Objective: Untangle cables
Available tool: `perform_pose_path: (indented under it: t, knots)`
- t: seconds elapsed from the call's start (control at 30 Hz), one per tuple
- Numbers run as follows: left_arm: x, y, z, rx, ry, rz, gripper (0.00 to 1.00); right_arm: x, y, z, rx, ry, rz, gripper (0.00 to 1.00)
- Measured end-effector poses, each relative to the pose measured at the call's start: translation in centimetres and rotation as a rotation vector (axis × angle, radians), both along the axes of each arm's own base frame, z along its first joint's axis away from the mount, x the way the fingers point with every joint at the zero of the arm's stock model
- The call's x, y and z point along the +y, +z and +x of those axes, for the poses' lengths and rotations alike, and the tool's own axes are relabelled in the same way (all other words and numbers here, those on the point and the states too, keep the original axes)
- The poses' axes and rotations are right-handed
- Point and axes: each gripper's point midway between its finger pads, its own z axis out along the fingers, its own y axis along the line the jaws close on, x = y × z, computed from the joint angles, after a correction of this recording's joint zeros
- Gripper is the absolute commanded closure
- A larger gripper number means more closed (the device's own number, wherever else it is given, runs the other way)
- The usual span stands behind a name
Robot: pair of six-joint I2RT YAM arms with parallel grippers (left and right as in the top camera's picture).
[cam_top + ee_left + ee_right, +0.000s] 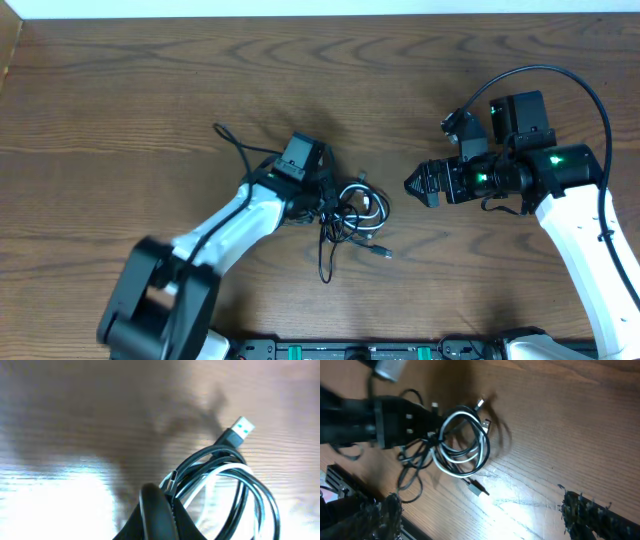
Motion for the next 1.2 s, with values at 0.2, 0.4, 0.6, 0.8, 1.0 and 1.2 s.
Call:
perform_pose_path:
  t: [0.2,0.4,0.6,0.8,1.0,1.2]
  knots:
    - [0.9,4.4,0.7,-0.143,0.008,0.008,0.92,0.0,0.0,0.0,0.0,0.0,0.0,0.01]
    - [3.6,3.9,0.0,-0.129,0.056,0.143,0.92,0.0,0.0,0.0,0.0,0.0,0.0,0.01]
    - [4.6,2.6,-0.5,-0.091,0.064,0.203,0.55,0.0,0.0,0.0,0.0,0.0,0.0,0.01]
    - [4.8,1.8,-0.6,-0.077,0.049,0.227,0.17,0.0,0.0,0.0,0.0,0.0,0.0,0.01]
    - [6.2,1.5,-2.2,-0.006,0.035,0.301,0.1,0.0,0.0,0.0,0.0,0.0,0.0,0.01]
    - [8.8,2.0,-2.7,0.061,0.079,0.365,0.01,0.0,0.0,0.0,0.0,0.0,0.0,0.01]
